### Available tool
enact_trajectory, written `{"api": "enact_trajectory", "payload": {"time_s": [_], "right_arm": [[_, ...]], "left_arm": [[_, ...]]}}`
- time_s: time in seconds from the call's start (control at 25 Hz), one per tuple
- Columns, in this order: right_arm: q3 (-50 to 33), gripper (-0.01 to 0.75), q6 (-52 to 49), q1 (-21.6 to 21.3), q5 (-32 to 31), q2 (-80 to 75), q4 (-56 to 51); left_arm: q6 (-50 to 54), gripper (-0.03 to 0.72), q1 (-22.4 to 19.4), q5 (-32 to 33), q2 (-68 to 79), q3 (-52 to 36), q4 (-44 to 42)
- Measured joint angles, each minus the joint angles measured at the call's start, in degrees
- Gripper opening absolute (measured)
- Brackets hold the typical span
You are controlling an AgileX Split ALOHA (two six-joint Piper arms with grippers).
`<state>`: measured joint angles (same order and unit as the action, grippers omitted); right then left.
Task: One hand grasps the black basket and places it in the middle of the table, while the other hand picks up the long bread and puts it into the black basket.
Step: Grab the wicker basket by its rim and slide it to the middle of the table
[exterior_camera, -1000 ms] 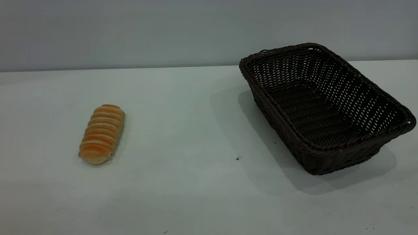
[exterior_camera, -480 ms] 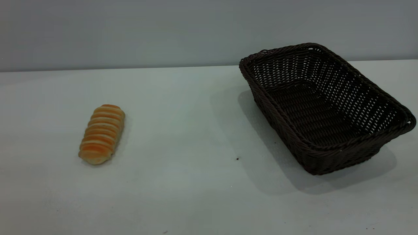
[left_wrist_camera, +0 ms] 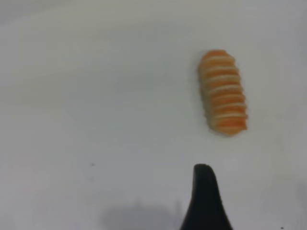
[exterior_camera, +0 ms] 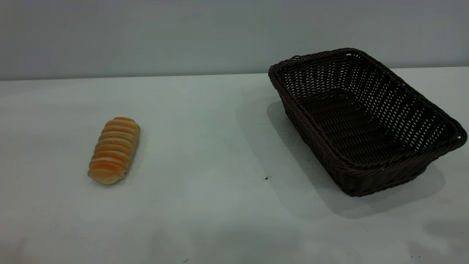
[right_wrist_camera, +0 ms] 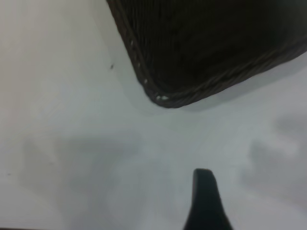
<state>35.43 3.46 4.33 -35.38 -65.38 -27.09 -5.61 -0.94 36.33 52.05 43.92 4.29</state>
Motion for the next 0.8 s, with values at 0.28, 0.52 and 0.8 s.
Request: {"api": "enact_trajectory", "payload": {"time_s": [0.28, 0.52, 0.8], "right_arm": [[5.22, 0.552, 0.41, 0.0, 3.08, -19.5, -11.46], [7.22, 0.552, 1.1, 0.0, 6.62, -31.31, -21.09], [7.46, 0.552, 1.15, -0.02, 11.7, -39.02, -29.88]], "left_arm": [[-6.5, 0.569, 0.0, -0.85, 2.63, 0.0, 6.08], [-7.88, 0.569, 0.0, -0.99, 2.63, 0.0, 6.48], [-7.99, 0.569, 0.0, -0.99, 2.63, 0.0, 6.55]]}}
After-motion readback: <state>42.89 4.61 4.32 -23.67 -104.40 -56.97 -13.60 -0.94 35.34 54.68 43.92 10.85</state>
